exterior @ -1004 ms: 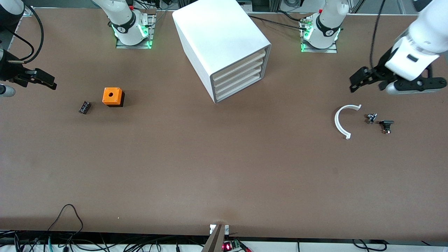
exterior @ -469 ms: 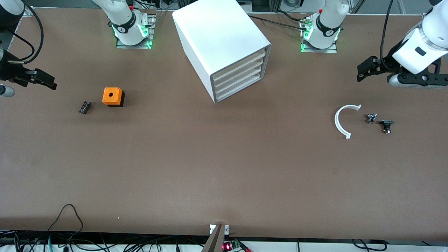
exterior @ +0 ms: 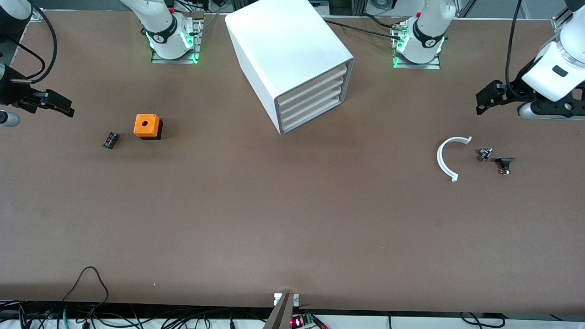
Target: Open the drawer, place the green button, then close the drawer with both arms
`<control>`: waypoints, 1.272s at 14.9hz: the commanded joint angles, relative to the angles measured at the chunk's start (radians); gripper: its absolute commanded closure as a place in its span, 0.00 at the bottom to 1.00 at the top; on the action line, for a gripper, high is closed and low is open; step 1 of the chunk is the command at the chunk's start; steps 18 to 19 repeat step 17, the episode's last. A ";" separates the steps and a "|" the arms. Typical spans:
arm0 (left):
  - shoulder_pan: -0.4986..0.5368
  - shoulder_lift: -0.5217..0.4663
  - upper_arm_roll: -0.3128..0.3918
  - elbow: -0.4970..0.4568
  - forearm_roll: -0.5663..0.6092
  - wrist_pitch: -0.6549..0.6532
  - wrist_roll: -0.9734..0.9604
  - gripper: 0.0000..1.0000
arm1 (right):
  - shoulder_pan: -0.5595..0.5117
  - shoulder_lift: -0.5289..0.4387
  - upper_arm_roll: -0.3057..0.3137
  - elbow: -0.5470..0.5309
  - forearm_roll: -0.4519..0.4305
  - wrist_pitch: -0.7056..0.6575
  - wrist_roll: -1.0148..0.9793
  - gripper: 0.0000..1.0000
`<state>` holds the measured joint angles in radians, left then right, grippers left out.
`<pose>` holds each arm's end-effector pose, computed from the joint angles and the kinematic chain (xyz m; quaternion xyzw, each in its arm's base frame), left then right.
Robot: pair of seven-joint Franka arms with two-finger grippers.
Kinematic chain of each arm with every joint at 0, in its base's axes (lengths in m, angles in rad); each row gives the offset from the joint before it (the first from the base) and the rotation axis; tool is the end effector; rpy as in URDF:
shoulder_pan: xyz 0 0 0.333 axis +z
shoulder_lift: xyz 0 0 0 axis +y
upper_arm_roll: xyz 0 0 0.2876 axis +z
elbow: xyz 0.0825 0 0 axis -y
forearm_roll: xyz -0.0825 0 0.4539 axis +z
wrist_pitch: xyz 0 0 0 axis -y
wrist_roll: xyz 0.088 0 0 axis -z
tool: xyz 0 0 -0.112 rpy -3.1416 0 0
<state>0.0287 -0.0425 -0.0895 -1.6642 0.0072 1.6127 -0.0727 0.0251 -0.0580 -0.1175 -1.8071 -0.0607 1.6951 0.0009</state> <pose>0.6136 -0.0374 0.5703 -1.0000 -0.0058 0.0042 0.0058 0.6057 -0.0633 0.5089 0.9984 -0.0418 -0.0284 0.0253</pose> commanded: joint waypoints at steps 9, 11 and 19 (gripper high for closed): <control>0.033 0.023 -0.001 0.032 -0.006 -0.007 0.019 0.00 | 0.001 -0.008 0.028 0.002 0.010 -0.005 0.014 0.00; 0.033 0.023 -0.003 0.032 -0.006 -0.011 0.013 0.00 | 0.001 -0.008 0.030 0.002 0.009 -0.003 0.014 0.00; 0.033 0.023 -0.003 0.034 -0.006 -0.010 0.013 0.00 | 0.001 -0.008 0.030 0.002 0.010 0.000 0.014 0.00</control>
